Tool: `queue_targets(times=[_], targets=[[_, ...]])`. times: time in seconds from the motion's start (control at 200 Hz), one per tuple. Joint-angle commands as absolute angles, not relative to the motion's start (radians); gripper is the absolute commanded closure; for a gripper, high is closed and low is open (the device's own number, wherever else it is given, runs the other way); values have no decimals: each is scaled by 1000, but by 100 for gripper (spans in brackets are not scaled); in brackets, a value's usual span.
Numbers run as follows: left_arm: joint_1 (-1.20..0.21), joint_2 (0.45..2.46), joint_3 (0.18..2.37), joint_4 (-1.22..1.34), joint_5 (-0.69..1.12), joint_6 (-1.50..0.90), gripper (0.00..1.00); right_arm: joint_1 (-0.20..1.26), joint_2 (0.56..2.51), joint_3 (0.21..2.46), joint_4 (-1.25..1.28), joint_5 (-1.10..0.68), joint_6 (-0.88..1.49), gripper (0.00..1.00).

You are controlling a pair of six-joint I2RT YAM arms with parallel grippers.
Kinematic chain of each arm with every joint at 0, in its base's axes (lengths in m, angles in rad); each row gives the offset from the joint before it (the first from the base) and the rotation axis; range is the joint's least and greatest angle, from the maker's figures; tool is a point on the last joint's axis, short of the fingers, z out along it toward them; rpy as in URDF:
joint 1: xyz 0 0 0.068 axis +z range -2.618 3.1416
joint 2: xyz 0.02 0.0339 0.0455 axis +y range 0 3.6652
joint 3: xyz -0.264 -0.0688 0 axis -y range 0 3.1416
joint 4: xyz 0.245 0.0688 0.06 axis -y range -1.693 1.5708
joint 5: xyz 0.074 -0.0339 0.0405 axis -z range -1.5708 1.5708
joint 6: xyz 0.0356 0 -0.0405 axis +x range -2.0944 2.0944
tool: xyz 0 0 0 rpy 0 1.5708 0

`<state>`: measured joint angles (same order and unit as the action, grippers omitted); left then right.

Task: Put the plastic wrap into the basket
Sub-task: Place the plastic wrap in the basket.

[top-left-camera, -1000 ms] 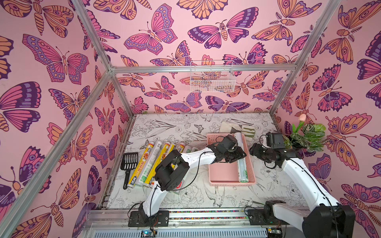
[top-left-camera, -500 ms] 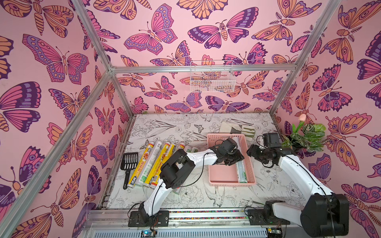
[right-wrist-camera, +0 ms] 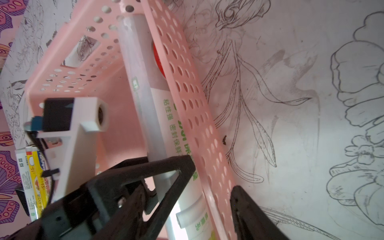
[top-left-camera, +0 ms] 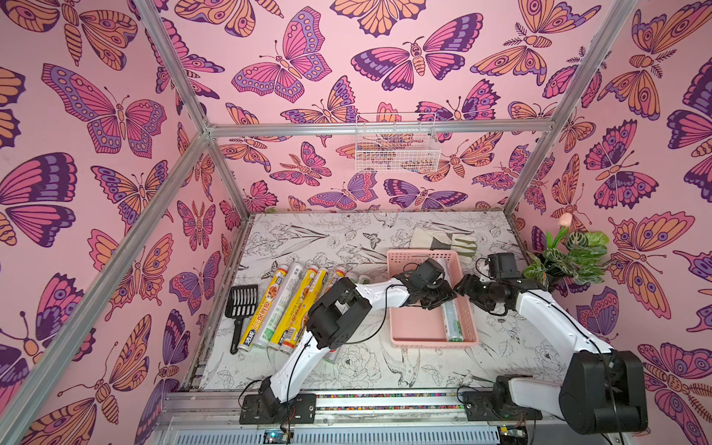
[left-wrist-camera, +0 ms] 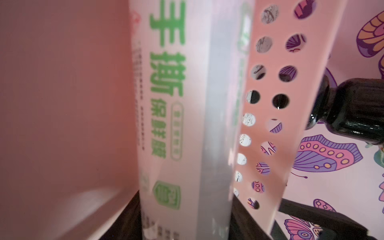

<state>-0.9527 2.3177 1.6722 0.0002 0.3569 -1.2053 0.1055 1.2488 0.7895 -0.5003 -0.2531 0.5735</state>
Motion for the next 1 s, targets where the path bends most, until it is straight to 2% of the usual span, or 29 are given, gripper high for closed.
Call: queue_targets(times=[0.0,0.36,0.481,0.806,0.991], targets=[[-944,2309,1703,52,389,-1207,58,94,1220,783,-493,-222,591,31],[-939,2299,1704,26,400,-1197,39,92,1164,785,-509,-177,585,30],[-938,2296,1705,23,404,-1197,36,91,1150,787,-512,-167,585,30],[-937,2237,1673,9,398,-1159,36,91,1102,800,-527,-151,577,30],[-937,2108,1611,-71,281,-1005,36,91,1026,804,-474,-184,575,30]])
